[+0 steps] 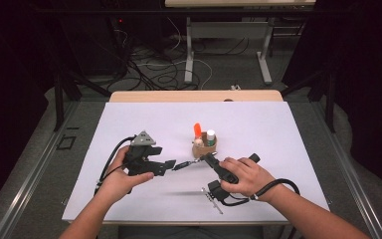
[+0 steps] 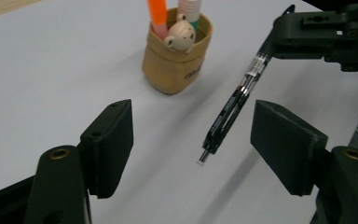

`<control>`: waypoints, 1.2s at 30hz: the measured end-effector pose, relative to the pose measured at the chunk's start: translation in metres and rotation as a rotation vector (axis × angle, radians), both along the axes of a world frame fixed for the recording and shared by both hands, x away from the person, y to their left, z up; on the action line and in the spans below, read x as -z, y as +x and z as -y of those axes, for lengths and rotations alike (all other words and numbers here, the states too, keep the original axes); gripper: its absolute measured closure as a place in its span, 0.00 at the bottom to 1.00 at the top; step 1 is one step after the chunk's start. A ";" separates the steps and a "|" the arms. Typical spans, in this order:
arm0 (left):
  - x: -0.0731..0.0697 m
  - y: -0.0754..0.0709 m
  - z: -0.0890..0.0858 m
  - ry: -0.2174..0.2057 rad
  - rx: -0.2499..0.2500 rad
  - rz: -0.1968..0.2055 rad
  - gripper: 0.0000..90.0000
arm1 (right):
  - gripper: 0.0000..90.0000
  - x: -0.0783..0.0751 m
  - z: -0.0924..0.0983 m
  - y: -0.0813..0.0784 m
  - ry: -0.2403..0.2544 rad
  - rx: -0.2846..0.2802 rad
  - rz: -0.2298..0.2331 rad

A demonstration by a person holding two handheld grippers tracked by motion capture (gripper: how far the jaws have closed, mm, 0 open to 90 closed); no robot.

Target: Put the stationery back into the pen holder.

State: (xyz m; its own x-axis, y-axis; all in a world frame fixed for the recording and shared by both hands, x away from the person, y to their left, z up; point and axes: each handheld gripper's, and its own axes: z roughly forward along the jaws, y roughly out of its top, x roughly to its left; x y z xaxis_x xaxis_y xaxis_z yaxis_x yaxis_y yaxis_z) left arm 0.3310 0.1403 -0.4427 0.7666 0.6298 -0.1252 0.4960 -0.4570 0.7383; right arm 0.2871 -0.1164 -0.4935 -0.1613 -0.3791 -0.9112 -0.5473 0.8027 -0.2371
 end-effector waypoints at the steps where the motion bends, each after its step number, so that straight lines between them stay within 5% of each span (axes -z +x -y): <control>1: 0.001 0.000 0.003 -0.006 0.005 0.011 0.34 | 0.89 0.001 0.000 -0.001 0.021 0.003 -0.014; 8: -0.001 -0.003 0.022 0.038 0.094 0.009 0.40 | 0.89 0.000 -0.004 -0.004 -0.021 -0.034 -0.007; 14: -0.003 -0.004 0.035 0.145 0.176 0.021 0.49 | 0.89 0.002 -0.006 -0.005 -0.048 -0.031 -0.016; 21: -0.001 -0.003 0.048 0.227 0.225 0.020 0.60 | 0.89 0.004 -0.012 -0.007 -0.090 -0.080 -0.010; 27: 0.003 -0.002 0.060 0.250 0.262 -0.033 0.68 | 0.89 0.009 -0.014 -0.011 -0.078 -0.067 -0.026; 36: 0.008 -0.001 0.070 0.319 0.305 -0.058 0.72 | 0.89 0.011 -0.016 -0.016 -0.101 -0.089 -0.028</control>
